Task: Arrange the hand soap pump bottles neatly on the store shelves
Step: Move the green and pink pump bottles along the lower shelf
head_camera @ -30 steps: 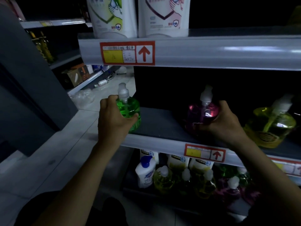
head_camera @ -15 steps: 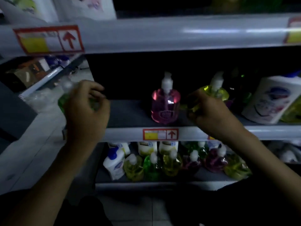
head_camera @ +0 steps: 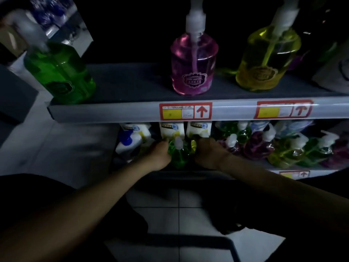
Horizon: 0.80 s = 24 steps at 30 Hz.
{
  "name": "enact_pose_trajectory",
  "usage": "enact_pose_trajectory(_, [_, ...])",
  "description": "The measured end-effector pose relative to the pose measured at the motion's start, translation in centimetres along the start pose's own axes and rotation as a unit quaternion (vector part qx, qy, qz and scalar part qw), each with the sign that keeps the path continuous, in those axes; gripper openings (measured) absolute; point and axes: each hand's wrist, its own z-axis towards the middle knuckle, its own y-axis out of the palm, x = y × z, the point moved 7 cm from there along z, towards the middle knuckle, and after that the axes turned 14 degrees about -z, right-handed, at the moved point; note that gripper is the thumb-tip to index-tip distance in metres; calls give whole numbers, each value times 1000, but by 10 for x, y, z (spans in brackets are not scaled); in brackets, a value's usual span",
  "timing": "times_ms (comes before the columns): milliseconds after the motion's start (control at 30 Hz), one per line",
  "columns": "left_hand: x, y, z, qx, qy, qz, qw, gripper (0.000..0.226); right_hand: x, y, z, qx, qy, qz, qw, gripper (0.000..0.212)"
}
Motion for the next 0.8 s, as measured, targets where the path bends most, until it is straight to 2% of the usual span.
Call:
enact_pose_trajectory(67, [2,9,9,-30,-1,-47,998,37,-14,-6,16,1,3,10,1000,47])
enact_pose_trajectory(133, [7,13,11,-15,8,-76,997,26,-27,-8,28,36,-1,11,999,53])
enact_pose_trajectory(200, [11,7,8,26,32,-98,994,11,-31,2,31,51,4,12,999,52])
enact_pose_trajectory(267, [8,3,7,32,54,-136,989,15,-33,-3,29,98,3,-8,995,46])
enact_pose_trajectory(367, [3,-3,-2,8,87,-77,993,12,-39,-4,21,95,-36,-83,991,44])
enact_pose_trajectory(433, [-6,-5,-7,7,84,-67,994,29,-44,-6,9,75,-68,-106,989,44])
enact_pose_trajectory(500, [-13,-4,-11,-3,90,-99,991,45,-51,-21,-9,105,-107,-101,983,44])
enact_pose_trajectory(600, [-7,-7,-33,-81,127,-104,983,65,-65,-59,-42,169,-176,68,967,17])
enact_pose_trajectory(633, [-2,-10,-47,-115,132,-138,975,70,-71,-74,-52,183,-193,119,957,14])
enact_pose_trajectory(733, [17,-32,-89,-171,138,-292,931,81,-79,-115,-72,211,-195,252,924,17])
enact_pose_trajectory(800, [40,-48,-117,-192,180,-353,898,75,-86,-145,-81,209,-212,333,895,15])
